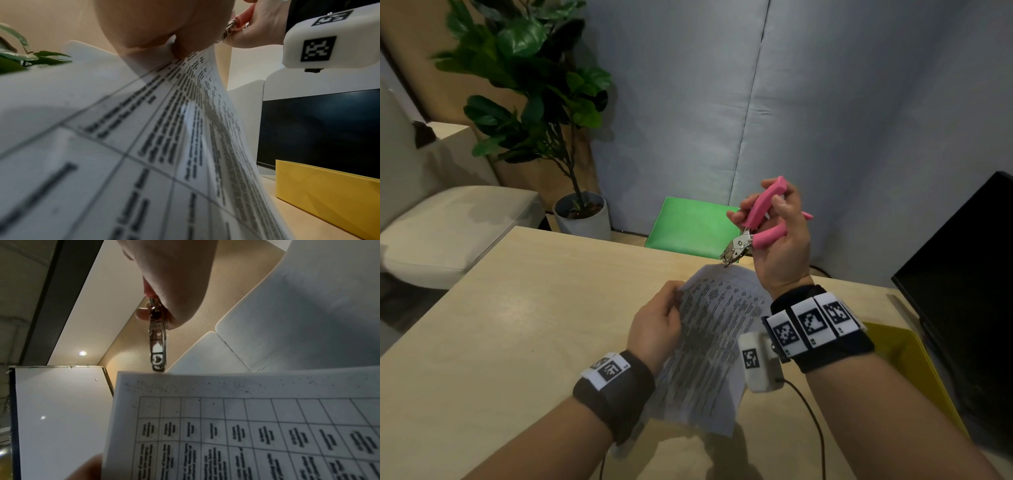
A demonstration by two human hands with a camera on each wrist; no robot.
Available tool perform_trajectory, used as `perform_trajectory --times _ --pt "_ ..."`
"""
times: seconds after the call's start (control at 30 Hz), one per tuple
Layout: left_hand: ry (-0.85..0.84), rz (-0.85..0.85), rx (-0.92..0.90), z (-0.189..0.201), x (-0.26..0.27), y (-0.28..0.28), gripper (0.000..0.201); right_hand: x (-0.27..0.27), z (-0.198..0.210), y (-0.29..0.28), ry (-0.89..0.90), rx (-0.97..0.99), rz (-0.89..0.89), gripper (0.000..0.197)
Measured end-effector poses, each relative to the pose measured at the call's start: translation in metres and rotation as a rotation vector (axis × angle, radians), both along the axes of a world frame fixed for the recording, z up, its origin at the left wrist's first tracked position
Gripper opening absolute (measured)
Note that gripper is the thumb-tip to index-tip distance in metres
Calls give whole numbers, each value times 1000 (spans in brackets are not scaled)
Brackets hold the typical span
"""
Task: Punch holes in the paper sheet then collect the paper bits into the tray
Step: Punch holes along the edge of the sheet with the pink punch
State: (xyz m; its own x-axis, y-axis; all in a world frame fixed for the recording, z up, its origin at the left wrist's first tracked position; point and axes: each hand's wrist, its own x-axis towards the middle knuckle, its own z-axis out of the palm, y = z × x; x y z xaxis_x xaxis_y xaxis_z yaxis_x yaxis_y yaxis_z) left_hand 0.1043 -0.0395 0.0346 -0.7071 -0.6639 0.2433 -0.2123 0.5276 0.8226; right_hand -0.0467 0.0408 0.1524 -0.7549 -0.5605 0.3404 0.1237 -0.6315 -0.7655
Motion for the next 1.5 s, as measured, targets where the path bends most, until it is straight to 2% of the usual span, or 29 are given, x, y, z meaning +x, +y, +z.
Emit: perform_trajectory --times 0.67,1.2,1.5 --pt "-6 -28 -26 3 -4 3 39 4 -4 -3 43 54 11 20" --pt "15 -74 -19 -4 -8 4 39 6 -7 -16 71 138 -31 6" --pt "-20 -103 -26 -13 -9 6 32 1 -16 -20 4 144 -38 10"
